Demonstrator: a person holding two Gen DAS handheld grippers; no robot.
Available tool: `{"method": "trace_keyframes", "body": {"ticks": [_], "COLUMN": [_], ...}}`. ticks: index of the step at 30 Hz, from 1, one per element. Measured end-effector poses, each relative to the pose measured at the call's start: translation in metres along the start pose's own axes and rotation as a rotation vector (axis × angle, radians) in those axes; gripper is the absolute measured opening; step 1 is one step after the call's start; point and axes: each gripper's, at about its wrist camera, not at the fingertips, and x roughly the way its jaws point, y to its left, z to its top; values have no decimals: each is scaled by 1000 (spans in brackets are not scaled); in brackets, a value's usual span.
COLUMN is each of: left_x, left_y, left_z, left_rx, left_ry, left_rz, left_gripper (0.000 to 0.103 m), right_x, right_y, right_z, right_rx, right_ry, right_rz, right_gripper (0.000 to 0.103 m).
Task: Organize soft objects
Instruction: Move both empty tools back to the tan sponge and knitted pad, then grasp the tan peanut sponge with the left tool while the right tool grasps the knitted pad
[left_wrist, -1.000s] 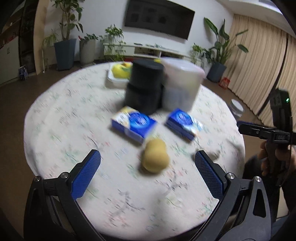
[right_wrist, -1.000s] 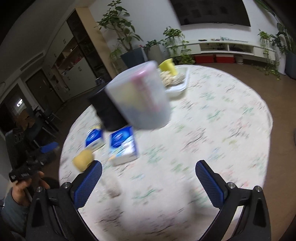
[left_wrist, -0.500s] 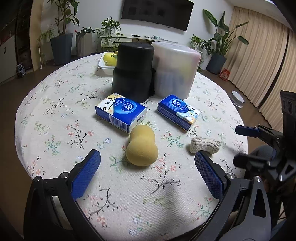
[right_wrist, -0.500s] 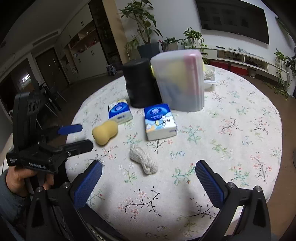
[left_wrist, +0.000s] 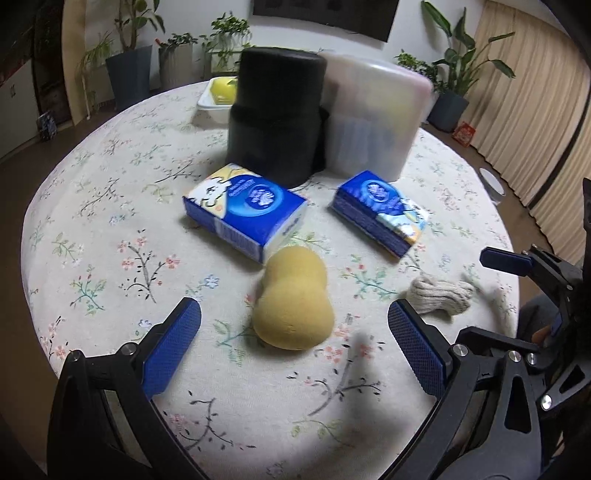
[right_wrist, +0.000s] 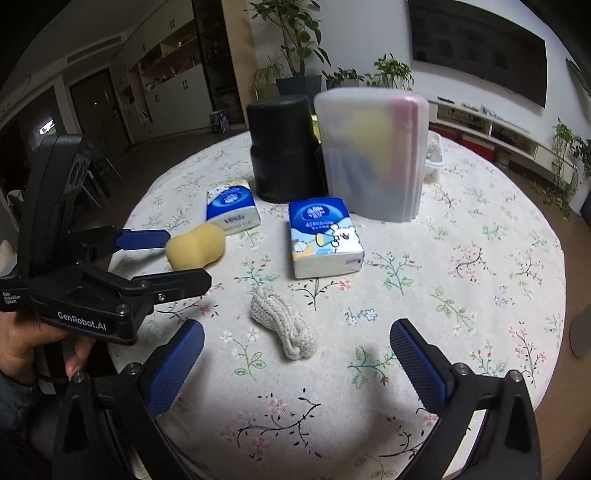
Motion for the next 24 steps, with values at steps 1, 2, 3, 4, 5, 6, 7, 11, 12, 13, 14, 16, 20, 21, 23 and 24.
{"method": "trace_keyframes", "body": {"ticks": [1, 2, 3, 4, 5, 6, 7, 11, 12, 13, 14, 16, 20, 21, 23, 24], "left_x": [2, 4, 7, 7, 8, 10, 10, 11, 11, 11, 11, 11, 15, 15, 13, 12], "left_y": [2, 3, 4, 3, 2, 0, 0, -2, -2, -3, -3, -3, -9, -9, -7, -7], "left_z": [0, 0, 1, 1, 2, 2, 3, 4, 4, 4, 4, 3, 2, 1, -1, -2], "left_rx": [-4, -10, -17, -11, -6, 6, 10, 22, 26, 28, 29, 31, 63, 64, 52, 47], "left_ry": [5, 13, 25, 21, 23, 25, 26, 25, 25, 26, 25, 23, 24, 19, 4, -7], "left_rz": [3, 4, 8, 18, 25, 35, 38, 64, 69, 71, 73, 80, 115, 117, 110, 104], "left_gripper": [102, 102, 102, 102, 102, 101, 101, 95, 94, 94, 94, 93, 95, 95, 95, 96], "right_x": [3, 6, 7, 9, 12, 14, 15, 21, 22, 23, 25, 28, 33, 35, 37, 37], "right_y": [-2, -4, -5, -6, -7, -7, -7, -6, -7, -7, -7, -7, -2, -1, 1, 1], "right_z": [0, 1, 1, 1, 1, 1, 1, 0, 1, 1, 1, 3, 7, 7, 8, 8], "right_rx": [7, 13, 17, 20, 22, 22, 22, 23, 22, 20, 20, 17, -5, -9, -18, -19], "right_ry": [9, 22, 27, 33, 41, 49, 53, 76, 77, 81, 86, 94, 99, 100, 103, 104], "right_rz": [-4, -13, -14, -12, -10, -6, -3, 2, 1, -2, -4, -9, -19, -23, -36, -40], "right_gripper": [101, 100, 100, 100, 100, 99, 99, 98, 96, 95, 94, 94, 94, 94, 94, 94]}}
